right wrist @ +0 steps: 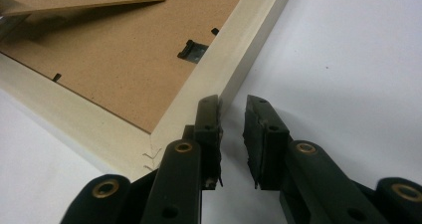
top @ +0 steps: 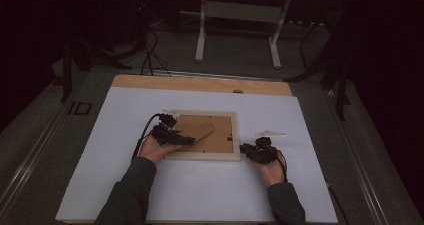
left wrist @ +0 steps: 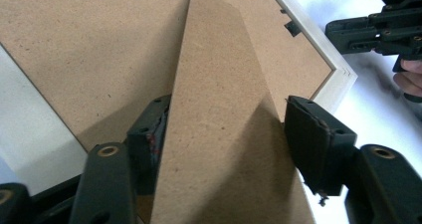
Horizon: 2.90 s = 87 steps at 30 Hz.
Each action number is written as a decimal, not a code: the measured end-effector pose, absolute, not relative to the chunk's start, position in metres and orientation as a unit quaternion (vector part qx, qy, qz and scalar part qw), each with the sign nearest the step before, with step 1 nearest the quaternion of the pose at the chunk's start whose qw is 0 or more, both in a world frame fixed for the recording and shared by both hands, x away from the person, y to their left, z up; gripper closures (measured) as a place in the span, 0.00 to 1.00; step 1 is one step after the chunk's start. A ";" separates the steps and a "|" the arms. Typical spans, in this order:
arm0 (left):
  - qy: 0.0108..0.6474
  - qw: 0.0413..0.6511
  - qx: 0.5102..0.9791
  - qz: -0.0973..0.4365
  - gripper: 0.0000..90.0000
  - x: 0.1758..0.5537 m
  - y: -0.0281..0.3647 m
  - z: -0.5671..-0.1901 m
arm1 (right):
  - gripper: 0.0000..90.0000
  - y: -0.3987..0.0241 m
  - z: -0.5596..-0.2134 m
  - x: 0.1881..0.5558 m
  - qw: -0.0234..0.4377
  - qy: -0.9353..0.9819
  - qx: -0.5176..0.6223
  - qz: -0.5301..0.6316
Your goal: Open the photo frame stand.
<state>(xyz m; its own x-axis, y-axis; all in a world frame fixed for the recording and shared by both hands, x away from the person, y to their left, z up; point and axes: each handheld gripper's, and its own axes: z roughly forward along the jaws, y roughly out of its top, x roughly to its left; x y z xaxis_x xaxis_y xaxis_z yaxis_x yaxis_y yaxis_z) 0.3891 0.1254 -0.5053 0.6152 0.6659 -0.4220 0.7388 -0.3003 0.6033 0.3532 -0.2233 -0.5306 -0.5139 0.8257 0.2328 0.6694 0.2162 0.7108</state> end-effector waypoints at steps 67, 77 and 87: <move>0.345 0.401 0.844 0.088 0.47 0.359 0.111 -0.482 | 0.55 -0.214 -0.519 0.402 0.032 0.762 0.483 0.431; 0.320 0.410 0.847 0.107 0.47 0.353 0.111 -0.479 | 0.48 -0.216 -0.519 0.411 0.006 0.750 0.488 0.446; 0.302 0.426 0.846 0.105 0.46 0.350 0.114 -0.476 | 0.50 -0.216 -0.514 0.410 0.010 0.739 0.488 0.463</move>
